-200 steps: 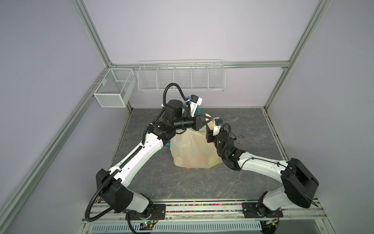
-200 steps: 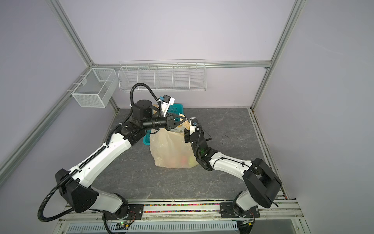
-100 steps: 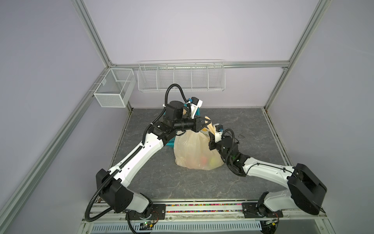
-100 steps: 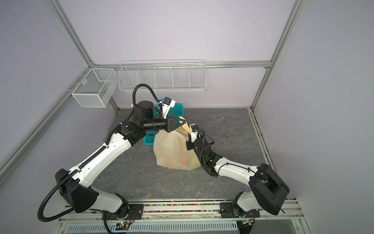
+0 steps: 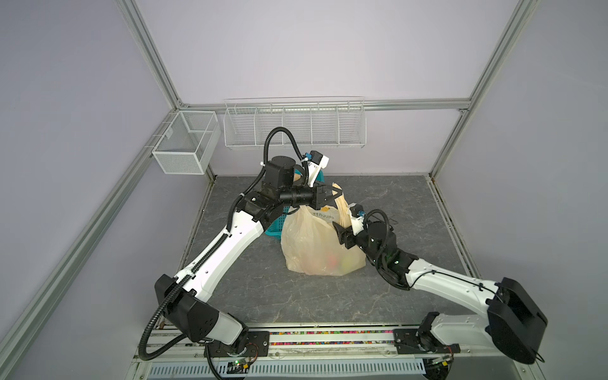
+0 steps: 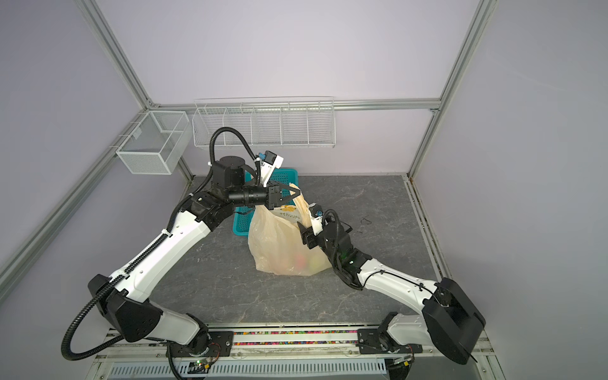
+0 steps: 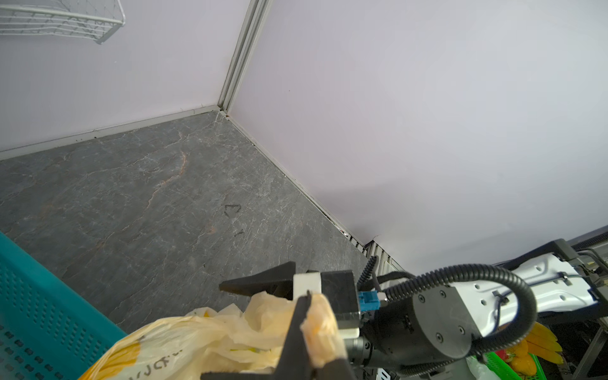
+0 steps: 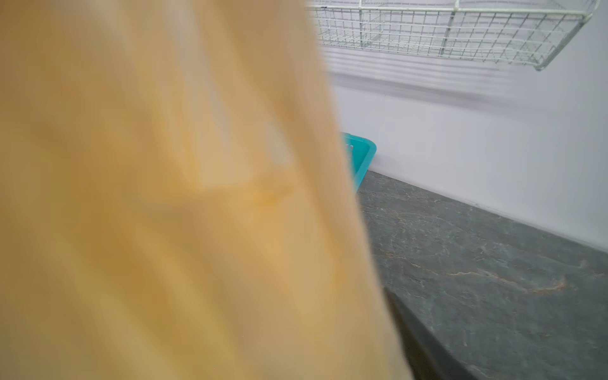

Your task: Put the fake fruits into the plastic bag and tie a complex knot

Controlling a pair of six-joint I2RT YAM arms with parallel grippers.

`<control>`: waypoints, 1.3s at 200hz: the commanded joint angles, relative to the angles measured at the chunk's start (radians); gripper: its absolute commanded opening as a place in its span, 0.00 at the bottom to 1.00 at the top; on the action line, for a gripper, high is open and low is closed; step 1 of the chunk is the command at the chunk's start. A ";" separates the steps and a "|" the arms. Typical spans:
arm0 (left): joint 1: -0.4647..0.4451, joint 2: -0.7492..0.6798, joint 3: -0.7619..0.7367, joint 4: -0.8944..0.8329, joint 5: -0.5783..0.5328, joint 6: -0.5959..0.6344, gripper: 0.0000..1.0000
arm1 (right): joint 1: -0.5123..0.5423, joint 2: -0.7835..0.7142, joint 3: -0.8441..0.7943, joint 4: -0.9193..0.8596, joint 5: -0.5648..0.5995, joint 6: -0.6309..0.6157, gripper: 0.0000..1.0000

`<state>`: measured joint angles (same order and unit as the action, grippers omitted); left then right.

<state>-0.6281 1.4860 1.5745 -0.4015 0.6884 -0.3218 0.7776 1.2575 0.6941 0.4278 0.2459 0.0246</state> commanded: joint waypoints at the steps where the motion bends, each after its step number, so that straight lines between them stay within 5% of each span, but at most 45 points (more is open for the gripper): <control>1: 0.005 0.011 0.036 -0.023 0.052 0.036 0.00 | -0.034 -0.078 0.053 -0.187 -0.165 -0.092 0.88; 48: 0.005 0.013 0.039 -0.026 0.076 0.041 0.00 | -0.134 -0.196 0.135 -0.396 -0.429 -0.161 1.00; 71: 0.005 0.013 0.041 -0.033 0.086 0.043 0.00 | -0.175 -0.212 0.179 -0.476 -0.549 -0.220 0.97; 110: 0.005 0.016 0.041 -0.033 0.103 0.043 0.00 | -0.320 -0.076 0.373 -0.579 -0.937 -0.291 1.00; 161: 0.005 0.022 0.047 -0.039 0.111 0.048 0.00 | -0.374 0.130 0.590 -0.781 -1.228 -0.413 0.75; 260: 0.005 0.026 0.059 -0.047 0.088 0.048 0.00 | -0.405 0.156 0.514 -0.664 -1.248 -0.353 0.15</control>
<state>-0.6281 1.5002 1.5948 -0.4370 0.7834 -0.2932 0.3801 1.4254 1.2434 -0.2867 -0.9882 -0.3336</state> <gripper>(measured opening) 0.047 0.190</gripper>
